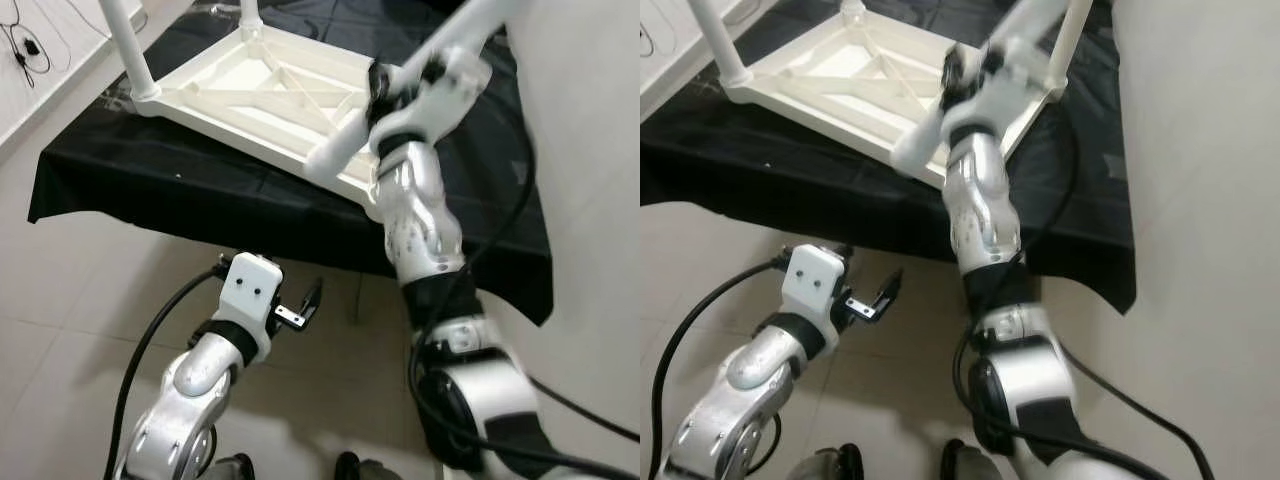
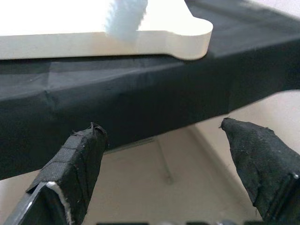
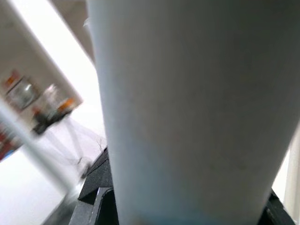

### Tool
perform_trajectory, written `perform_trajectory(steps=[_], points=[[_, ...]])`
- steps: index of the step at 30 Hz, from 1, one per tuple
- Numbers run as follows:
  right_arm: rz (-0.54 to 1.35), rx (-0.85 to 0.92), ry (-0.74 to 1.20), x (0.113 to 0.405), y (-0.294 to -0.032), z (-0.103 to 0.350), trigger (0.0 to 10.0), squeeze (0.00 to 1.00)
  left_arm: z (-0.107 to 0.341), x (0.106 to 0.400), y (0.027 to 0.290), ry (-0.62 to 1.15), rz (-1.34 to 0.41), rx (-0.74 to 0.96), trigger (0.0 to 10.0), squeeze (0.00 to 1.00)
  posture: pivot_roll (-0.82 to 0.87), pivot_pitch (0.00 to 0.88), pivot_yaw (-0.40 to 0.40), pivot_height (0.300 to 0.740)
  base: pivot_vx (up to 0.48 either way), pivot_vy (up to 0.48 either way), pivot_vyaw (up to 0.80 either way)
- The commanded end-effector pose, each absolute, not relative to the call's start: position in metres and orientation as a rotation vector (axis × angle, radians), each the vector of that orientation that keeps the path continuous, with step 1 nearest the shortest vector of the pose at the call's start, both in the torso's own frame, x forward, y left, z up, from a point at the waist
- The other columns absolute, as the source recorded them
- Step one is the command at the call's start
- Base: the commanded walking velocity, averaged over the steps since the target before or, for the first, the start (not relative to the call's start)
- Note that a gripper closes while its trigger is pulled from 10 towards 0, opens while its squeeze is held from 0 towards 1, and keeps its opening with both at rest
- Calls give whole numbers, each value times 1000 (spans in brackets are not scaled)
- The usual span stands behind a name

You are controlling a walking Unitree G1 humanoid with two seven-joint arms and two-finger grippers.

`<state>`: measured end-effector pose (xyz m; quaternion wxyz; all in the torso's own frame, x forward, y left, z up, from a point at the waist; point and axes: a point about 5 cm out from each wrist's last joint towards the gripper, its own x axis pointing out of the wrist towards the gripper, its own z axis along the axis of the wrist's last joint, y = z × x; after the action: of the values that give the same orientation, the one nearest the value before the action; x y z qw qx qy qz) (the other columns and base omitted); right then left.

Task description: Building children table

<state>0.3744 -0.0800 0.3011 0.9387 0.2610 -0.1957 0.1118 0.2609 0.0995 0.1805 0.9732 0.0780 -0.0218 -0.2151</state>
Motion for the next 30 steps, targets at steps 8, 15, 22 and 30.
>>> perform_trajectory(steps=[8,15,22,30], points=[[516,492,-340,344,-58,278,10000,0,178,276,92,-38,-508,251,10000,0,76,101,-35,740,0,0,0],[575,485,-312,337,-56,269,10000,0,180,278,90,-55,-515,296,10000,0,74,102,-33,740,0,0,0],[604,445,-244,330,-60,248,10000,0,181,282,91,-71,-483,369,10000,0,76,108,-36,740,0,0,0],[504,416,-146,336,-84,219,10000,0,181,279,80,-80,-521,412,10000,0,69,99,-37,740,0,0,0]])
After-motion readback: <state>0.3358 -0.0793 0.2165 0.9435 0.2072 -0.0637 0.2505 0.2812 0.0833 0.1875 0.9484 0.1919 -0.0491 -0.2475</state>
